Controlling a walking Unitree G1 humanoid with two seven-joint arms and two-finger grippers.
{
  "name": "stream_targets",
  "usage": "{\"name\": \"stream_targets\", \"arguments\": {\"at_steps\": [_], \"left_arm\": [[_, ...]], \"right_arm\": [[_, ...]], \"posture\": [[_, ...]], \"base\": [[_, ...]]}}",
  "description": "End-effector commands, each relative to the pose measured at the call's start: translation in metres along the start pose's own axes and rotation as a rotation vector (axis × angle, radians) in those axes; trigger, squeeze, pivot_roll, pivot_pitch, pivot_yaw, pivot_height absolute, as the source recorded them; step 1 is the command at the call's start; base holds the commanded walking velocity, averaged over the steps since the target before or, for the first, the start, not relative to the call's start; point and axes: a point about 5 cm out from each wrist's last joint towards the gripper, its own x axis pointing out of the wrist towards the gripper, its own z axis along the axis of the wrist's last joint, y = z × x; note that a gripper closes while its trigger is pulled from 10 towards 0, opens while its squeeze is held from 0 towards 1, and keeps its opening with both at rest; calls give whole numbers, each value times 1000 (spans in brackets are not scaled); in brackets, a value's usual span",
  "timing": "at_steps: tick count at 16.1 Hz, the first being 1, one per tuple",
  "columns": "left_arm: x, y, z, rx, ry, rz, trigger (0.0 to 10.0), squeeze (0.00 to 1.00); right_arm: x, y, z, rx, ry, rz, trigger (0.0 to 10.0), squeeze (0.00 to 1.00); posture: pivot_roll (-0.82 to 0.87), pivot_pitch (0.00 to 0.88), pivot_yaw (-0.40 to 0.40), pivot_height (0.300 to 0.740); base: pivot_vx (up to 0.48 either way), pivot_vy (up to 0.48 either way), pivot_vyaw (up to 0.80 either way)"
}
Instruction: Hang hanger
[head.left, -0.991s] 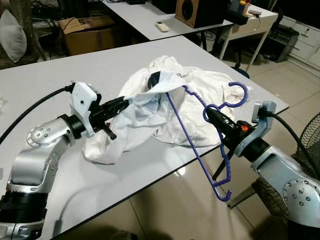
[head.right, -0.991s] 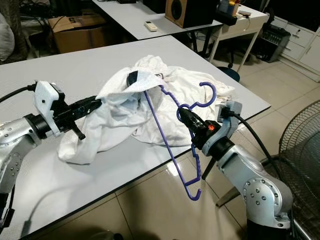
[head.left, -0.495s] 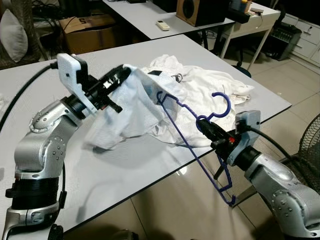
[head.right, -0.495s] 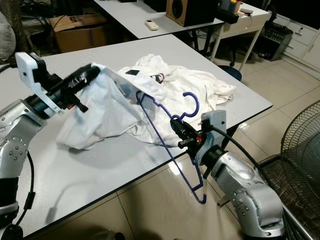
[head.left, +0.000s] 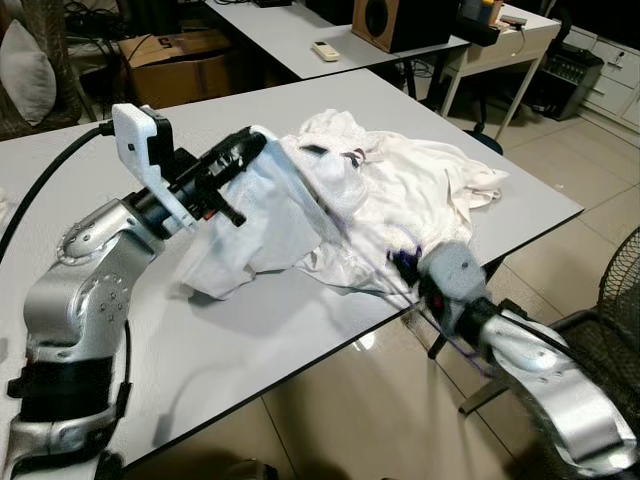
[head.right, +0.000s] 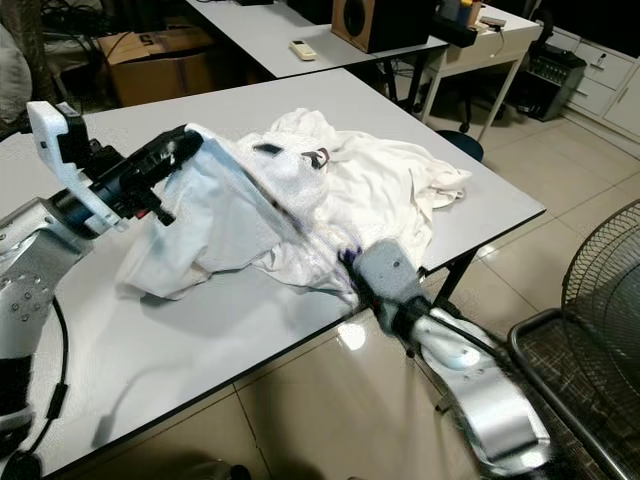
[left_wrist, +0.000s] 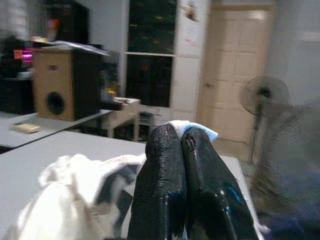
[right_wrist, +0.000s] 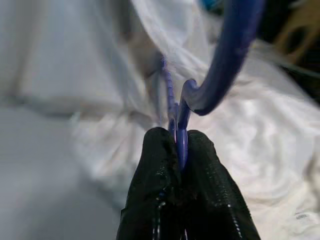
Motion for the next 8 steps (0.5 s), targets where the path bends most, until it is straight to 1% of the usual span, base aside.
{"name": "stream_targets", "arguments": {"at_steps": [1, 2, 3, 4, 5, 6, 7, 8], "left_arm": [[-4, -5, 1, 19, 27, -54, 0, 0], [-9, -6, -2, 41, 75, -84, 0, 0], [-15, -6, -7, 96, 147, -115, 0, 0], [-18, -6, -10, 126, 186, -132, 0, 0], [-20, -8, -12, 144, 222, -164, 0, 0], [-21, -11, -12, 151, 237, -187, 0, 0], [-19, -19, -15, 155, 267, -247, 0, 0], [-16, -25, -18, 162, 287, -284, 0, 0]], "right_arm": [[-1, -16, 11, 95, -88, -104, 10000, 0], [-1, -22, 19, 278, -177, -153, 10000, 0], [-1, -29, 22, 505, -250, -184, 10000, 0], [-1, -30, 22, 596, -270, -176, 10000, 0], [3, -24, 19, 704, -262, -98, 10000, 0], [5, -21, 17, 780, -263, -57, 10000, 0], [13, -14, 9, 937, -228, 43, 10000, 0], [20, -11, 8, 1040, -220, 87, 10000, 0]], "posture": [[-89, 0, 4, 740], [-90, 0, 4, 740], [-86, 0, 2, 740], [-85, 0, 0, 740], [-82, 0, -1, 740], [-80, 0, -1, 740], [-74, 0, 0, 740], [-72, 0, -2, 740]], "base": [[0, 0, 0], [0, 0, 0], [0, 0, 0], [0, 0, 0], [0, 0, 0], [0, 0, 0], [0, 0, 0], [0, 0, 0]]}}
